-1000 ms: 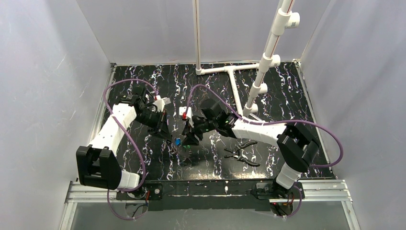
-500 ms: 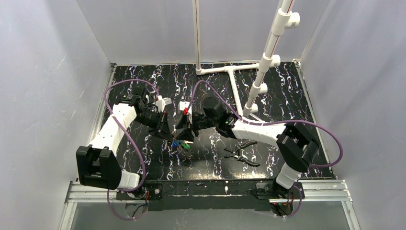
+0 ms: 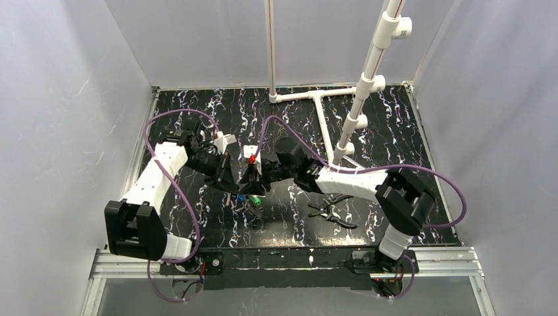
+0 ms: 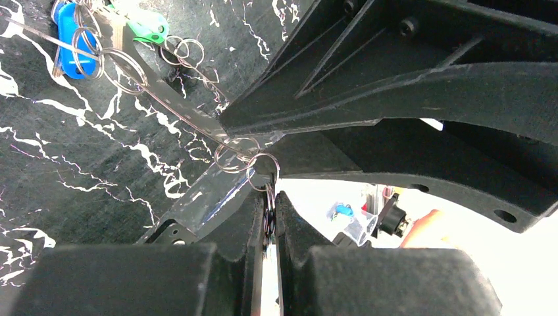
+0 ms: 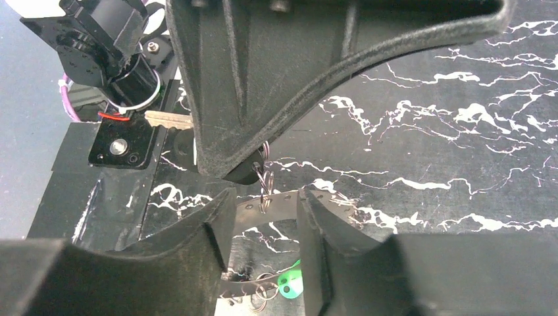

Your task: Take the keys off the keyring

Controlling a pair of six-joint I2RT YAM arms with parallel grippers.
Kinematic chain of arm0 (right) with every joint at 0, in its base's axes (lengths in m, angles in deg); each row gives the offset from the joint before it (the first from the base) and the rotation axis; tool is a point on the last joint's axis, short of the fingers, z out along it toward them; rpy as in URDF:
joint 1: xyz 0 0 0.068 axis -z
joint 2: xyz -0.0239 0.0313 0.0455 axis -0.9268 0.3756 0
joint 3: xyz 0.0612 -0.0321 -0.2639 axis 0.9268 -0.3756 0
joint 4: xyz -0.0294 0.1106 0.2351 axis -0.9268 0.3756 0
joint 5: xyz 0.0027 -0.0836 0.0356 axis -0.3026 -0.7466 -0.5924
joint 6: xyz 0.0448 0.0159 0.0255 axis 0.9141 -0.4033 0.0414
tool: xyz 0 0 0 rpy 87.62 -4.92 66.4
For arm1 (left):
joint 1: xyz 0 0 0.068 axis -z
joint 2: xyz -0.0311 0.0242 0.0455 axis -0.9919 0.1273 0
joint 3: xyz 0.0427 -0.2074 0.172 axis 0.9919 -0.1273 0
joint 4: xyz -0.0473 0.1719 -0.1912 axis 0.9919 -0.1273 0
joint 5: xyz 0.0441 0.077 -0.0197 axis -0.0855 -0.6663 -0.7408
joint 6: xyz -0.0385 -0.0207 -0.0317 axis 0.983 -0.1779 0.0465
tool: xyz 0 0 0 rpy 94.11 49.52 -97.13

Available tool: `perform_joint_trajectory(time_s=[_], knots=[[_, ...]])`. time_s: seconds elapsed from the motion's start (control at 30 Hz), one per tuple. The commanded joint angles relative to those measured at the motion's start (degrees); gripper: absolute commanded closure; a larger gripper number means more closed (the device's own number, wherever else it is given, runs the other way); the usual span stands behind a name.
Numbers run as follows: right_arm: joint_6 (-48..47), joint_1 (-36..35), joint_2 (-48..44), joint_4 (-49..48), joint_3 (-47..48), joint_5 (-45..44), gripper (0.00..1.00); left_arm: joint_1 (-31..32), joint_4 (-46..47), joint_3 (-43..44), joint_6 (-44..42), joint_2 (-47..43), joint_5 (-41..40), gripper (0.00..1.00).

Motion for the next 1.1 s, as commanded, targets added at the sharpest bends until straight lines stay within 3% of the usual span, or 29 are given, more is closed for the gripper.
perform_joint_trajectory(time_s=[0.0,0.27,0.4,0.7,1.07], knots=[[-1.02,-0.33,0.82,-3.81,-0.68,-0.21,0.57,0.12,-1.87,1.73,-0.58,-1.98,2.51,1.00],[-0.88,-0.38,0.86,-4.29,-1.49,-0.72,0.78,-0.21,-1.35,1.15,0.37,-3.08,2.50,1.00],[-0.39,-0.38,0.59,-4.34,-1.58,-0.61,0.99,-1.11,-0.60,0.93,1.82,-3.58,1.84,1.00],[8.55,-0.38,-0.37,-7.12,-2.60,-8.27,0.99,-1.79,3.94,-1.54,12.29,-5.48,-5.21,1.00],[16.56,-0.38,-1.09,-7.85,-3.60,-19.83,0.99,-3.03,9.16,-7.68,19.77,-8.34,-6.86,1.00]])
